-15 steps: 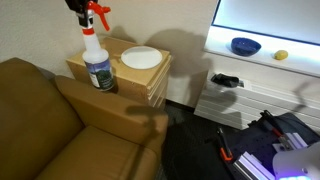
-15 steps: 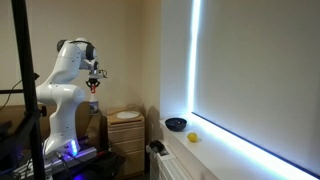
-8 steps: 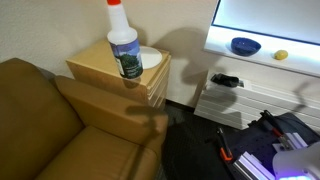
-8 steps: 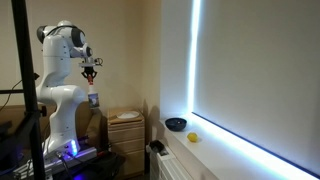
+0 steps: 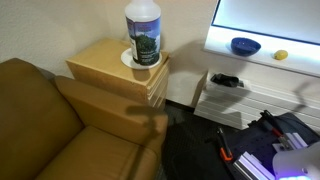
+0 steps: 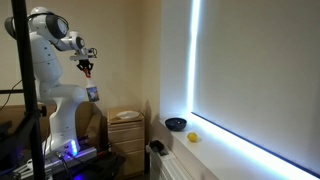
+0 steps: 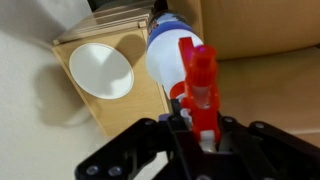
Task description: Move the spray bottle from the arm rest to the table
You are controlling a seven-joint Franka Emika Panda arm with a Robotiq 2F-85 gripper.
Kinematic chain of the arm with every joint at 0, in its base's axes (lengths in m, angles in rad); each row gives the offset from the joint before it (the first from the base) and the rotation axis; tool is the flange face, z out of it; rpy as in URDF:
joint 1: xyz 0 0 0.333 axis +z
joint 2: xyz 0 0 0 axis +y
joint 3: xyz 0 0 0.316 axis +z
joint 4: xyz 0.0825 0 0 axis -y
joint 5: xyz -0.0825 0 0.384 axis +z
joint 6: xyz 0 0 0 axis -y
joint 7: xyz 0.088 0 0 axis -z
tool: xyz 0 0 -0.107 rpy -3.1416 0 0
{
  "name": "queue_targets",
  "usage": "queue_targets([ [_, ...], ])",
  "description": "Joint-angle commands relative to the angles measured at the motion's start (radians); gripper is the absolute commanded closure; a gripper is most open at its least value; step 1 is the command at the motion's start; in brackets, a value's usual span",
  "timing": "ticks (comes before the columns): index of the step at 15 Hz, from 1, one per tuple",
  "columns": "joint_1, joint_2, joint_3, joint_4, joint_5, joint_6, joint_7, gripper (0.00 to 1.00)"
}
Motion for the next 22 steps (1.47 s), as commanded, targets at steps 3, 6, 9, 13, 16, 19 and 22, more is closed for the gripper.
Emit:
queue_targets([
  [3,-0.024,-0.004,0.016,-0.019,-0.007,0.004,0.021,0.93],
  [6,-0.088,-0.067,-0.043,-0.162,-0.011,0.077,0.1,0.93],
  [9,-0.152,-0.158,-0.123,-0.272,0.007,0.068,0.12,0.93],
  [13,-0.261,-0.316,-0.239,-0.431,0.009,0.046,0.127,0.93],
  [16,-0.358,-0.471,-0.317,-0.537,0.004,0.03,0.123,0.93],
  [19,-0.349,-0.379,-0.293,-0.478,0.01,0.026,0.088,0.74],
  [22,-0.339,-0.355,-0.271,-0.476,0.013,0.028,0.098,0.74],
])
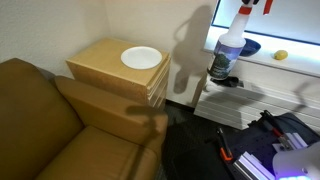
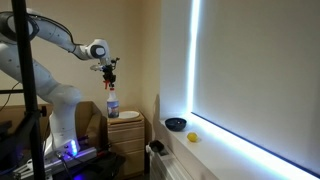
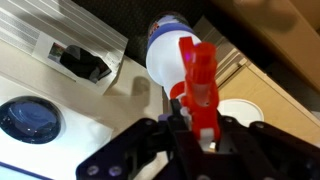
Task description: Move the spray bottle from the arm rest to the table
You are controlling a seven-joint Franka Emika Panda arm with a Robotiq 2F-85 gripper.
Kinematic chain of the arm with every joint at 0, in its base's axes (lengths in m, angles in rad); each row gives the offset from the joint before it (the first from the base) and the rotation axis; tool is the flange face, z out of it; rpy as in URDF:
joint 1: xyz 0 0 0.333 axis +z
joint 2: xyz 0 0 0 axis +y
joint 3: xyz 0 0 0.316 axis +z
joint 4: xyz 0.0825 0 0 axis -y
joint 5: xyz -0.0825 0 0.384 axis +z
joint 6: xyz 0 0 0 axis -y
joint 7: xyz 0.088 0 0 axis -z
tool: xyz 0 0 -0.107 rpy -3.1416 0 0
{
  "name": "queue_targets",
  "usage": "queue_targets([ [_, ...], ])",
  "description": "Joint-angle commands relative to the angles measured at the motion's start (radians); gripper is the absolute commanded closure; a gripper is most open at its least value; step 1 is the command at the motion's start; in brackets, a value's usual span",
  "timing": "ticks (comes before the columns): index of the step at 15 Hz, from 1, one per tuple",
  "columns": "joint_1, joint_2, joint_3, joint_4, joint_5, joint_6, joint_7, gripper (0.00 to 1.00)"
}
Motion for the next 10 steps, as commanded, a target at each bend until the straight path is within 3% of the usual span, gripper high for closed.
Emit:
queue_targets([
  [1,-0.014,0.003,0.012,0.002,0.012,-0.002,-0.01,0.93],
  [3,-0.075,0.039,-0.019,0.014,-0.008,0.01,0.02,0.93],
  [10,-0.365,0.035,-0.267,0.089,-0.075,-0.022,0.01,0.93],
])
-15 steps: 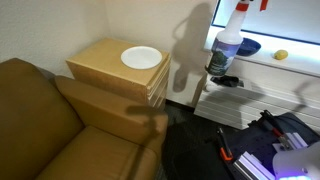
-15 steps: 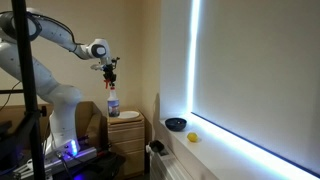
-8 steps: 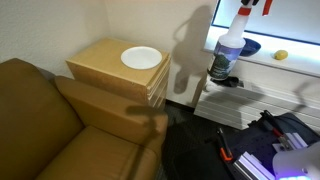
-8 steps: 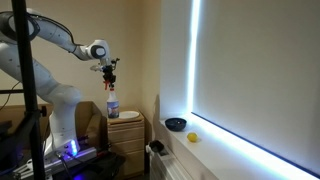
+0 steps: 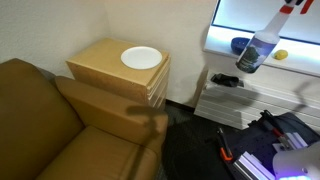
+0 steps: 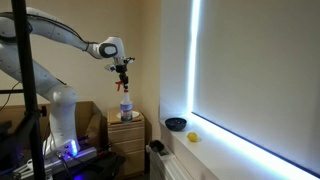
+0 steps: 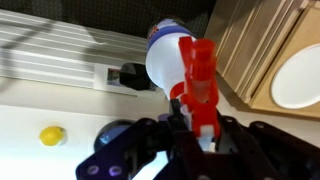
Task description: Move the spray bottle from the arm rest to the table
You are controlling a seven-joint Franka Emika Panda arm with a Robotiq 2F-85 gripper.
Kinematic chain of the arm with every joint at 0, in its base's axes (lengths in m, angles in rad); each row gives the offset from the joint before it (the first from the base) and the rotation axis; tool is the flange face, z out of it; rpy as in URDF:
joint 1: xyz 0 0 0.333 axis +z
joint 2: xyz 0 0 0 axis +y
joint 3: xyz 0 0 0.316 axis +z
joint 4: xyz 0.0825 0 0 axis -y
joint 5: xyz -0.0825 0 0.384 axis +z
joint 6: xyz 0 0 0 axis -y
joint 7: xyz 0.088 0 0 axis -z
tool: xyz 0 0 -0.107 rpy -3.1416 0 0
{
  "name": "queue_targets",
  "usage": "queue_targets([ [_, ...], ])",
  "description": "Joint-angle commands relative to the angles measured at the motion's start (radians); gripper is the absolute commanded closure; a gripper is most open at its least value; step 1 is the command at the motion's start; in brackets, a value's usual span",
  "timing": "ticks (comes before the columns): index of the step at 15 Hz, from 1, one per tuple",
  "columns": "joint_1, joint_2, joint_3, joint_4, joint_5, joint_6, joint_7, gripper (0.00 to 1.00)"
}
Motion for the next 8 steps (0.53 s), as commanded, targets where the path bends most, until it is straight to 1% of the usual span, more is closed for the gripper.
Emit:
queue_targets([
  [1,-0.136,0.024,-0.099,0.105,-0.016,-0.034,-0.011,0.93],
  [2,-0.162,0.023,-0.114,0.124,-0.007,-0.03,0.009,0.93],
  [3,-0.177,0.008,-0.107,0.133,0.013,-0.017,0.047,0.93],
  [4,-0.159,0.005,-0.109,0.078,0.003,-0.005,-0.008,0.74],
  [5,-0.176,0.003,-0.117,0.098,0.003,-0.005,0.001,0.74],
  [7,-0.182,0.001,-0.114,0.113,0.004,-0.005,0.018,0.74],
  [8,-0.181,0.002,-0.11,0.113,0.005,-0.005,0.026,0.93],
])
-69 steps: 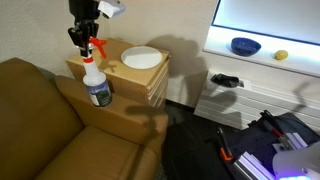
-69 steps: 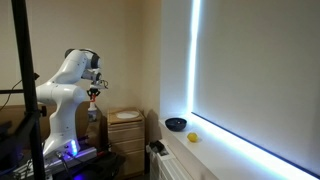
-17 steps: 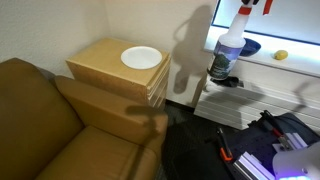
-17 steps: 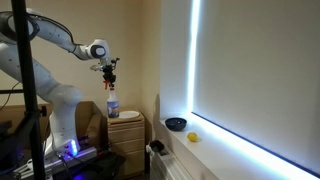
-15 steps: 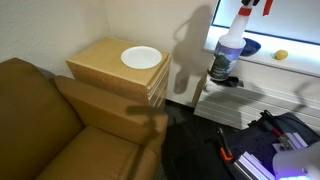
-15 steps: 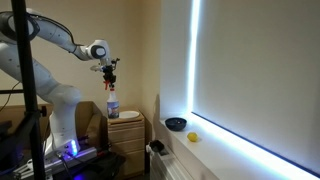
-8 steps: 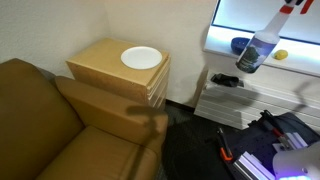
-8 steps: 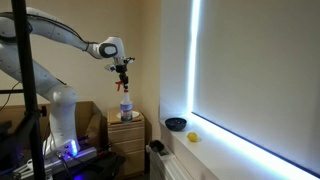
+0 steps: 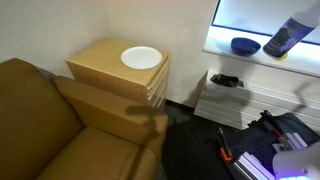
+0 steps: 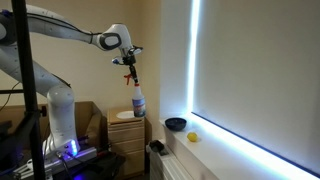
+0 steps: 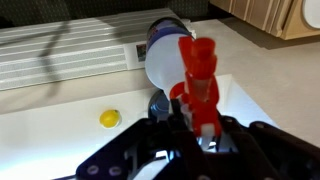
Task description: Move the spray bottle from the arm rest to the table
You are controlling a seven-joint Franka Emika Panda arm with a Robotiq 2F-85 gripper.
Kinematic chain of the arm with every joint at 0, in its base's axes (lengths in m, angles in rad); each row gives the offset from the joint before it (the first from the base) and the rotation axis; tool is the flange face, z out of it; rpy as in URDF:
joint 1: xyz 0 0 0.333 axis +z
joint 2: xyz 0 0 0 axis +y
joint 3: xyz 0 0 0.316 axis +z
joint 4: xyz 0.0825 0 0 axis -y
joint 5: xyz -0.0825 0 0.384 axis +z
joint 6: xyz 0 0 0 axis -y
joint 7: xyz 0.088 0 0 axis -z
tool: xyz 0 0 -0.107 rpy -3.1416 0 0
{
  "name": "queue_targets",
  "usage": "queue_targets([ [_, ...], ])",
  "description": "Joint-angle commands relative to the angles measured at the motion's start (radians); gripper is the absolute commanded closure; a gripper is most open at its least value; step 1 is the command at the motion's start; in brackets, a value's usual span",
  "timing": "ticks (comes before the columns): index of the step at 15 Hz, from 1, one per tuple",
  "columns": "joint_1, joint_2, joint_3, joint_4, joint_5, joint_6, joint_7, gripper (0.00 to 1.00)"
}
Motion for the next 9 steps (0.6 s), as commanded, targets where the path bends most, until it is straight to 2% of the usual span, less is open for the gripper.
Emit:
queue_targets([
  [1,-0.018,0.043,0.013,0.01,0.004,-0.005,0.0,0.93],
  [3,-0.053,0.137,-0.004,0.043,-0.003,0.042,0.061,0.93],
  [9,-0.162,0.396,-0.133,0.234,0.019,0.102,0.142,0.93],
])
